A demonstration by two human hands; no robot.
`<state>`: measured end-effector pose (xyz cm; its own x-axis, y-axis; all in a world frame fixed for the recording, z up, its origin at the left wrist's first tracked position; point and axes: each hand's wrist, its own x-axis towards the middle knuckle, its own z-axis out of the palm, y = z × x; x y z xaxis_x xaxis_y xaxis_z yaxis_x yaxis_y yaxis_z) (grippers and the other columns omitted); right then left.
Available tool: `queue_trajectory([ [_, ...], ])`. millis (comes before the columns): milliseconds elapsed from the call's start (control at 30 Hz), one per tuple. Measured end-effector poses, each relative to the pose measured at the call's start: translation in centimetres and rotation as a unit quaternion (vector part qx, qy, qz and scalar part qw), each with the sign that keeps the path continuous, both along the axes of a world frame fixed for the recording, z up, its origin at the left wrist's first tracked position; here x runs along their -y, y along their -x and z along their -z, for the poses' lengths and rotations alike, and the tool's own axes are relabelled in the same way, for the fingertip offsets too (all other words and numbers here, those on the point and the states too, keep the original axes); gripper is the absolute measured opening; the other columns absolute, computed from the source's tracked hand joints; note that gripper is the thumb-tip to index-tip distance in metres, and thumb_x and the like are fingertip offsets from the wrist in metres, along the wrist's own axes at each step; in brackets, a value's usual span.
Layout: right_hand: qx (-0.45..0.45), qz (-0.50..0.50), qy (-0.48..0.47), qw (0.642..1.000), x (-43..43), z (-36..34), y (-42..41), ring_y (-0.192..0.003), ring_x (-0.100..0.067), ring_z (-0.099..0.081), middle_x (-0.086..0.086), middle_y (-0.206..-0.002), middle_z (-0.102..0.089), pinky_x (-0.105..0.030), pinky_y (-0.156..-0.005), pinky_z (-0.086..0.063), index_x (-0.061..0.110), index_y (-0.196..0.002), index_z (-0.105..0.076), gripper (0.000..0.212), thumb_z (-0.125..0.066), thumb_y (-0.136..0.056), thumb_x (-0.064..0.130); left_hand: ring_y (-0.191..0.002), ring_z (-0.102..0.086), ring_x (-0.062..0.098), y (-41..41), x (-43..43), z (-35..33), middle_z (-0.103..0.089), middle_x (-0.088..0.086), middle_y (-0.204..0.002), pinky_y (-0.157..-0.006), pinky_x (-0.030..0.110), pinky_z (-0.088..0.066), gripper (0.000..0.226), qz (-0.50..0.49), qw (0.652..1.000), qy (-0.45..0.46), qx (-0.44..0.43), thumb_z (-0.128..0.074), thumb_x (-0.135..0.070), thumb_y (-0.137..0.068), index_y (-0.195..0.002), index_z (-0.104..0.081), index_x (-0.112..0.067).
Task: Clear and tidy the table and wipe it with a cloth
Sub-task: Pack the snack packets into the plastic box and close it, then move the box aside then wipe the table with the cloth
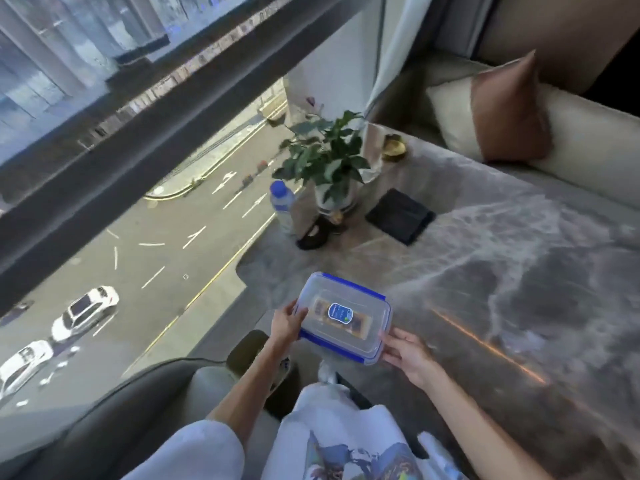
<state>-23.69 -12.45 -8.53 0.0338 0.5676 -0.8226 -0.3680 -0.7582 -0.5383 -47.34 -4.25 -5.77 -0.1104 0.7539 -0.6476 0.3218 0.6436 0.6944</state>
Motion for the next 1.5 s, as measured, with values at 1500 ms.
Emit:
queue_trajectory([
  [1500,0.118,0.121,0.035,0.985,-16.6,2.8,-1.6,-0.085,-0.021,-0.062,-0.02,-0.116,-0.066,-0.023,-0.067,-0.048,0.004,-0.12,-0.06,0.026,-0.052,-0.097,0.015,-0.097,-0.064,0.023,-8.7,-15.0,2.1,-0.069,0.003,-0.103,-0.084,0.031,-0.047,0.018,0.293,0.932,-0.196,-0.09,-0.046,-0.022,-0.097,-0.105,-0.061,-0.017],
])
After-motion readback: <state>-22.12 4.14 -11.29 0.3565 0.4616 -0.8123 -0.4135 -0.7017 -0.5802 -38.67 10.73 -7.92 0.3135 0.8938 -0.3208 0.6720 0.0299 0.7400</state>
